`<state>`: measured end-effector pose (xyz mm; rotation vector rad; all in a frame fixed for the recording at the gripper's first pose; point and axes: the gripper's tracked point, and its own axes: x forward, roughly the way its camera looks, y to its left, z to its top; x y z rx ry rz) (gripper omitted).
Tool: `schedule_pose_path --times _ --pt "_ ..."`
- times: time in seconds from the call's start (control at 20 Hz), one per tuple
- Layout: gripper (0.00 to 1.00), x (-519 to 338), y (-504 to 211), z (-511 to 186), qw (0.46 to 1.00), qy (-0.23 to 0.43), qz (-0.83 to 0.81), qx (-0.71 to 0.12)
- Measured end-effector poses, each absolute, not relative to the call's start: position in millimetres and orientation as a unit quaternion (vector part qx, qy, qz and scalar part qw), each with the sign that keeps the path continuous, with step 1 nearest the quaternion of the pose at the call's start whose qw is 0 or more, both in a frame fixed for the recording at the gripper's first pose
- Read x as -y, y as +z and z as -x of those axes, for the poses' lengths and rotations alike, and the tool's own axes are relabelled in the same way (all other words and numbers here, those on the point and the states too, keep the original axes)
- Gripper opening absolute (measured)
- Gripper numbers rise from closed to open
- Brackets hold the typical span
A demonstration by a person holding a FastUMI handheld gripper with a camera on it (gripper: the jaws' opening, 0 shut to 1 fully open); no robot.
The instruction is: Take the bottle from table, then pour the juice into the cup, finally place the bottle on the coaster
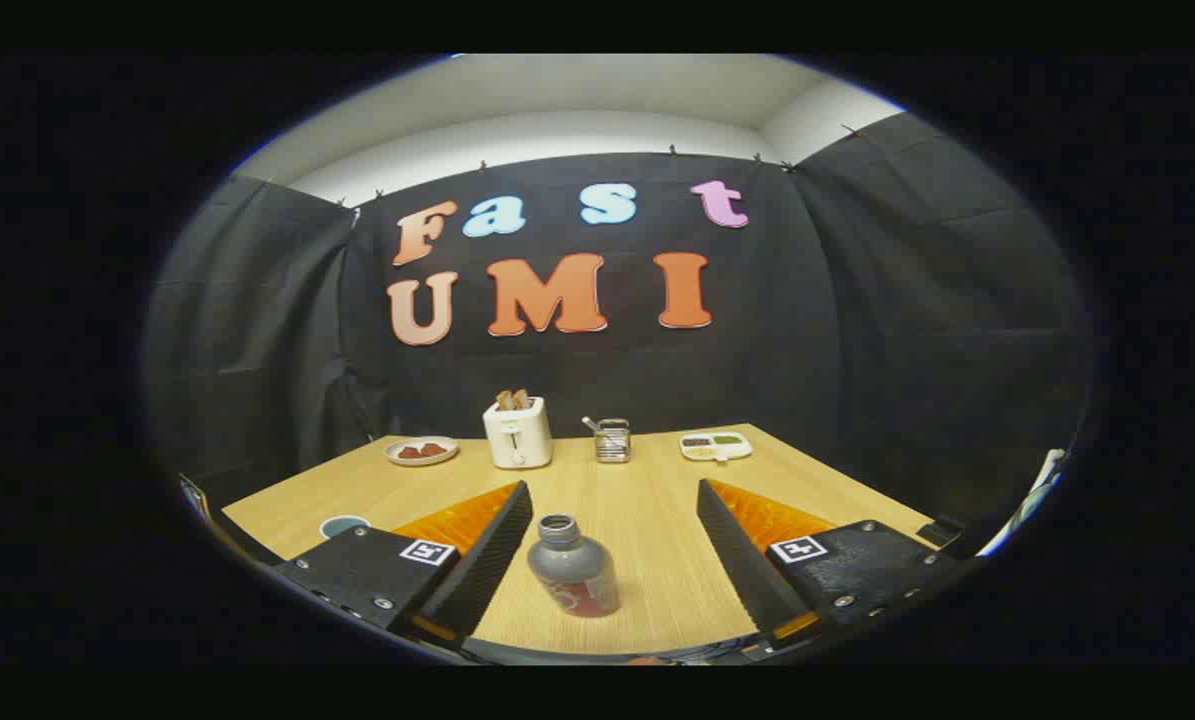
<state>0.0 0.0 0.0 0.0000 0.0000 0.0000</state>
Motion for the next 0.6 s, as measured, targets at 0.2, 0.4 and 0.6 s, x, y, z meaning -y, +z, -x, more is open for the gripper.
schedule_pose_path --times 0.2,0.4,0.6 --pt "0.98 -7 -1 -3 1.0 0.004 0.015 -0.001" --pt "0.98 -16 0 -4 1.0 0.014 0.016 -0.002" --pt "0.98 -19 -3 -7 1.0 0.019 0.02 -0.005"
